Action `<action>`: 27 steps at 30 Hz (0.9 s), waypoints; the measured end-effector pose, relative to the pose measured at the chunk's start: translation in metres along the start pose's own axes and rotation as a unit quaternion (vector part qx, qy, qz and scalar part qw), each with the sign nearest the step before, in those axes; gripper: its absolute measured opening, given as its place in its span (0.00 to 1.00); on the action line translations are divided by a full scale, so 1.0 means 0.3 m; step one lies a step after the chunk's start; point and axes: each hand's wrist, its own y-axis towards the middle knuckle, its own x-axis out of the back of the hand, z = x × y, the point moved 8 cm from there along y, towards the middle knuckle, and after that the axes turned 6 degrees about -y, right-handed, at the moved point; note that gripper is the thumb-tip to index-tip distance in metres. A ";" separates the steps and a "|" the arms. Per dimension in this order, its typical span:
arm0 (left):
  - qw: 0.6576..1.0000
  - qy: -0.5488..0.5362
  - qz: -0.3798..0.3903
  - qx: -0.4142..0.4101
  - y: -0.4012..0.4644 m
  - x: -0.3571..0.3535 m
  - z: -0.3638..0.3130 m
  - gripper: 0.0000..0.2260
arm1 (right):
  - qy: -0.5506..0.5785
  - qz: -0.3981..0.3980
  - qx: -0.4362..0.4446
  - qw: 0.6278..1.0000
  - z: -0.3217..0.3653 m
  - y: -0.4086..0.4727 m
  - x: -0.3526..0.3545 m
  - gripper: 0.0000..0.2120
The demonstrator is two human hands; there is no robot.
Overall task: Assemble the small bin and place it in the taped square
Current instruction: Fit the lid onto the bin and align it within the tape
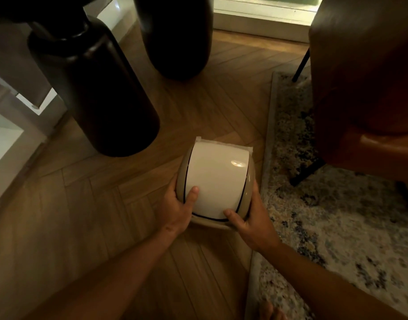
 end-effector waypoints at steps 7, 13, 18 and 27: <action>1.000 0.008 0.013 -0.023 0.155 -0.057 -0.049 0.40 | 0.012 -0.010 0.014 1.000 -0.011 0.140 0.022 0.47; 0.999 0.010 0.016 -0.051 0.324 -0.111 -0.095 0.39 | -0.001 -0.010 0.019 1.000 -0.028 0.295 0.044 0.48; 0.998 0.021 0.025 -0.059 0.480 -0.175 -0.125 0.37 | -0.044 -0.029 0.030 0.998 -0.034 0.469 0.094 0.48; 0.991 0.043 0.109 -0.061 0.756 -0.333 -0.208 0.41 | -0.071 -0.050 -0.011 0.996 -0.123 0.736 0.180 0.44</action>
